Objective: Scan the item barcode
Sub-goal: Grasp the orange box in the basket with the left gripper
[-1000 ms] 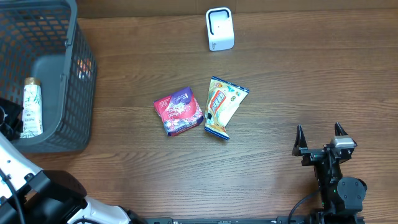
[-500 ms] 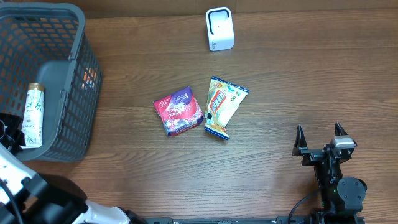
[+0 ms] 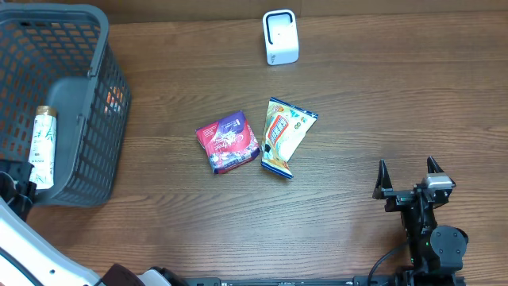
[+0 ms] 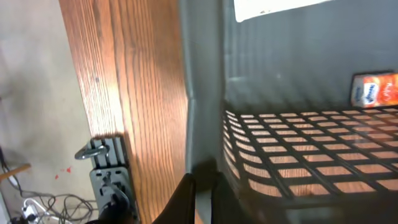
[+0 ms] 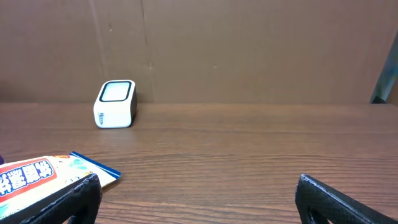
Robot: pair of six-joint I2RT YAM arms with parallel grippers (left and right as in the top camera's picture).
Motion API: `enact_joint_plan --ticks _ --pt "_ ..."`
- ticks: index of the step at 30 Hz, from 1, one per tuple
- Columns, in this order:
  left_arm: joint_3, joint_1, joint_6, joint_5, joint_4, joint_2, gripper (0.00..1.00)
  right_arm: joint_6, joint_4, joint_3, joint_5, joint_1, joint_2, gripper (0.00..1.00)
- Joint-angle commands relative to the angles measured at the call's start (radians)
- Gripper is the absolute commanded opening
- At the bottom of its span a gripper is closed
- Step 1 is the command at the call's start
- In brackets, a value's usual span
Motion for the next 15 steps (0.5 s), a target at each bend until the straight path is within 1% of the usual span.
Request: enact_joint_plan --ticks 1,5,7,9,11,13,15 --pt "-0.054 0.006 -0.034 -0.023 0.058 0.002 0.04 0.002 0.008 -0.010 0.002 0.004 -0.010 1.00" --pt "-0.082 0.005 -0.031 -0.014 0.195 0.002 0.04 0.002 0.008 -0.010 0.002 0.004 -0.010 1.00" --pt "-0.082 0.005 -0.002 0.021 0.247 0.003 0.04 0.002 0.008 -0.010 0.002 0.004 -0.010 1.00" --pt "-0.082 0.005 0.053 0.064 0.288 0.003 0.04 0.002 0.008 -0.010 0.002 0.004 -0.010 1.00" --pt "-0.082 0.005 0.072 0.077 0.289 0.003 0.04 0.002 0.008 -0.010 0.002 0.004 -0.010 1.00" --pt "-0.082 0.005 0.072 0.077 0.251 0.003 0.04 0.002 0.008 -0.010 0.002 0.004 -0.010 1.00" --pt "-0.083 0.000 0.072 0.080 0.168 0.003 0.04 0.002 0.008 -0.010 0.002 0.004 -0.010 1.00"
